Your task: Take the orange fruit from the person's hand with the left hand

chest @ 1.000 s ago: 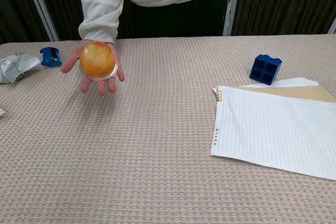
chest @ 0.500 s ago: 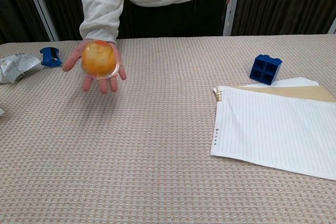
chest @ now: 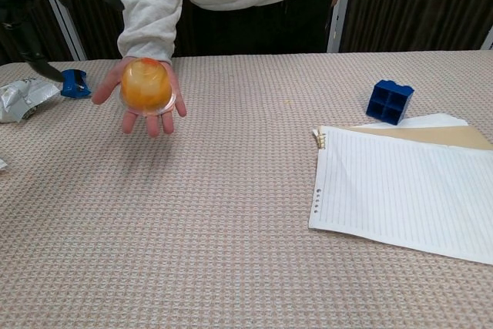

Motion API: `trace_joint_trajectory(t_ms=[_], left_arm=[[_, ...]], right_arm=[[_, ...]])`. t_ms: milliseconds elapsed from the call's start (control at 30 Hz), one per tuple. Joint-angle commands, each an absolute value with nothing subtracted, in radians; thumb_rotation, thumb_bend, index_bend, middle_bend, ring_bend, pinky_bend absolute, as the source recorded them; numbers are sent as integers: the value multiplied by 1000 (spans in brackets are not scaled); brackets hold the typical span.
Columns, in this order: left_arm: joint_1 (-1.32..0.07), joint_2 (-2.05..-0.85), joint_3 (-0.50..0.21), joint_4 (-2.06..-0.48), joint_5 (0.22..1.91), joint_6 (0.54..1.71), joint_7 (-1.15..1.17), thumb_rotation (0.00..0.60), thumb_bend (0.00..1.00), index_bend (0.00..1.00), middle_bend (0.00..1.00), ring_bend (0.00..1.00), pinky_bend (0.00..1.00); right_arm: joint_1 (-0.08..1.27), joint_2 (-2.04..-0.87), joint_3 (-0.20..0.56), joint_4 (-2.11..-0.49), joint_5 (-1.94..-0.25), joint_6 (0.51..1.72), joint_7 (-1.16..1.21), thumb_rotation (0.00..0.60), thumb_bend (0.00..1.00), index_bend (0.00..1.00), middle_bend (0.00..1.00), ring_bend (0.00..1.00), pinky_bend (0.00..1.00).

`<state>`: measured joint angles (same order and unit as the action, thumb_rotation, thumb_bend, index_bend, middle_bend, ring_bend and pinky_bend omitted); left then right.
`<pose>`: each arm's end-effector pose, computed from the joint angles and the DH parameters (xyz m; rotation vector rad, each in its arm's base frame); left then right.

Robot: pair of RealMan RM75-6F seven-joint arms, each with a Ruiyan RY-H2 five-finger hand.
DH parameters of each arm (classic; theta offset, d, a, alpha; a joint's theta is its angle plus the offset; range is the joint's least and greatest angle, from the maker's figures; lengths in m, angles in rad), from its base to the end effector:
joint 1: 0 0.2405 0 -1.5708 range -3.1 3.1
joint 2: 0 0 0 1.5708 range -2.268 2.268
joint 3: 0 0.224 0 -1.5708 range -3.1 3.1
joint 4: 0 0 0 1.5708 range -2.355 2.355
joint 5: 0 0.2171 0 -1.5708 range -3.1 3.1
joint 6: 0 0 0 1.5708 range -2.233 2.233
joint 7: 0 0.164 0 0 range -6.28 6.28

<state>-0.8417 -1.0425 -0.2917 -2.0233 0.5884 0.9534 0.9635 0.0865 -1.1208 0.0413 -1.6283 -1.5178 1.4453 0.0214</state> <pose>-0.0830 0.3418 0.0811 -1.8868 -0.6849 -0.5566 -0.2816 -0.1972 0.1279 1.4156 -0.9622 0.9176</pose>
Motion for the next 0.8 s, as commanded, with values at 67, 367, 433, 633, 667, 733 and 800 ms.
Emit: trace_joint_trajectory(t_ms=[67, 367, 433, 633, 667, 733, 800], left_arm=[[-1017, -1147, -284, -1956, 386, 963, 1097, 600, 189, 78, 0, 14, 151], [-1184, -1286, -236, -1855, 144, 1025, 1178, 600, 201, 180, 68, 67, 188], [-1199, -1300, -227, -1842, 131, 1034, 1179, 600, 200, 184, 83, 79, 194], [-1218, -1332, -219, -1812, 130, 1055, 1151, 600, 280, 391, 270, 237, 336], [-1220, -1339, -215, -1808, 142, 1063, 1144, 600, 313, 448, 320, 279, 375], [-1219, -1345, -208, -1807, 163, 1078, 1131, 600, 367, 532, 395, 343, 430], [-1210, -1349, -207, -1809, 200, 1097, 1100, 600, 448, 622, 472, 417, 493]], right_arm=[[86, -1118, 40, -1631, -1517, 1444, 26, 600, 139, 47, 0, 0, 0], [85, -1114, 41, -1634, -1511, 1441, 36, 600, 139, 48, 0, 0, 0], [85, -1113, 41, -1633, -1510, 1441, 37, 600, 139, 48, 0, 0, 0], [83, -1113, 40, -1634, -1513, 1444, 35, 600, 140, 48, 0, 0, 0], [83, -1113, 40, -1634, -1512, 1445, 35, 600, 139, 48, 0, 0, 0], [82, -1113, 41, -1634, -1511, 1447, 34, 600, 139, 48, 0, 0, 0], [81, -1113, 40, -1634, -1511, 1447, 34, 600, 139, 48, 0, 0, 0]])
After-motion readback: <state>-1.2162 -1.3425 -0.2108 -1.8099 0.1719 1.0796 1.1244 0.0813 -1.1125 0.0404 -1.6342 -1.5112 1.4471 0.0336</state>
